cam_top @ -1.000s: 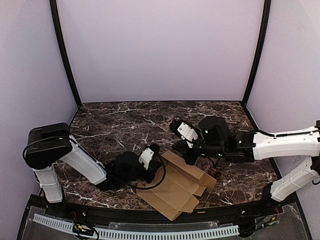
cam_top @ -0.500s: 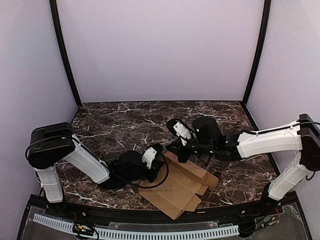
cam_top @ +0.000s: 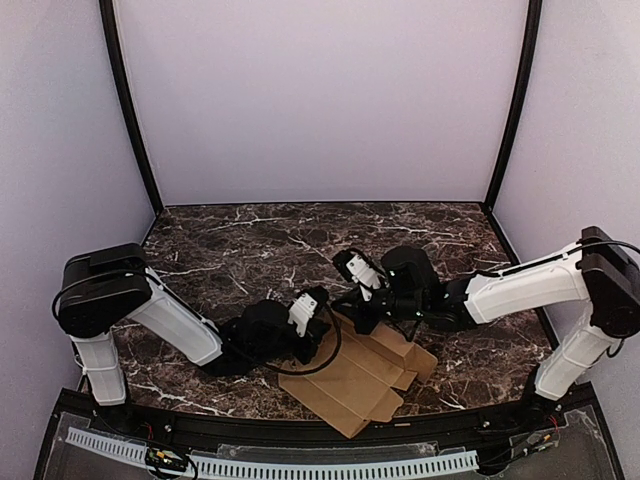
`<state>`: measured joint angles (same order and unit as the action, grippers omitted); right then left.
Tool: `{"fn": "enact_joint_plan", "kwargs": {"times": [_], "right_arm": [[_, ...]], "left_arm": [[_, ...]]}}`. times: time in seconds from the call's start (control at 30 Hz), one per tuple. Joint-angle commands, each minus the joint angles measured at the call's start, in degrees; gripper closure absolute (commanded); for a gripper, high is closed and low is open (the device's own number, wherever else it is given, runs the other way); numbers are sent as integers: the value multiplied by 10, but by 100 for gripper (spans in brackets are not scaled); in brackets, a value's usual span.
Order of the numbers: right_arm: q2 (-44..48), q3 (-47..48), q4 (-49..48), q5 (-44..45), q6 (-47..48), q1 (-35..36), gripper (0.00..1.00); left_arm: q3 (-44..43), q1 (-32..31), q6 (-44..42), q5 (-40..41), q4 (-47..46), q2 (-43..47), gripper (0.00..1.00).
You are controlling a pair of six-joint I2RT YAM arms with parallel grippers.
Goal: Fold the paper box
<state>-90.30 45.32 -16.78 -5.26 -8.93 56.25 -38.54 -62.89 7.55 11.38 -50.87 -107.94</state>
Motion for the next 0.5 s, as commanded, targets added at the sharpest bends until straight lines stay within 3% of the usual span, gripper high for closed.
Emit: {"fn": "enact_joint_plan", "kwargs": {"times": [0.0, 0.13, 0.27, 0.47], "right_arm": [[-22, -19, -27, -13, -13, -3, 100], [-28, -24, -33, -17, -17, -3, 100], [-28, -24, -32, -22, -18, -3, 100], [-30, -27, -32, -31, -26, -2, 100]], "left_arm": [[-9, 1, -2, -4, 31, -13, 99], [-17, 0, 2, -1, 40, -20, 97], [-30, 1, 4, -11, 48, -31, 84], [-50, 0, 4, -2, 51, -42, 76]]}}
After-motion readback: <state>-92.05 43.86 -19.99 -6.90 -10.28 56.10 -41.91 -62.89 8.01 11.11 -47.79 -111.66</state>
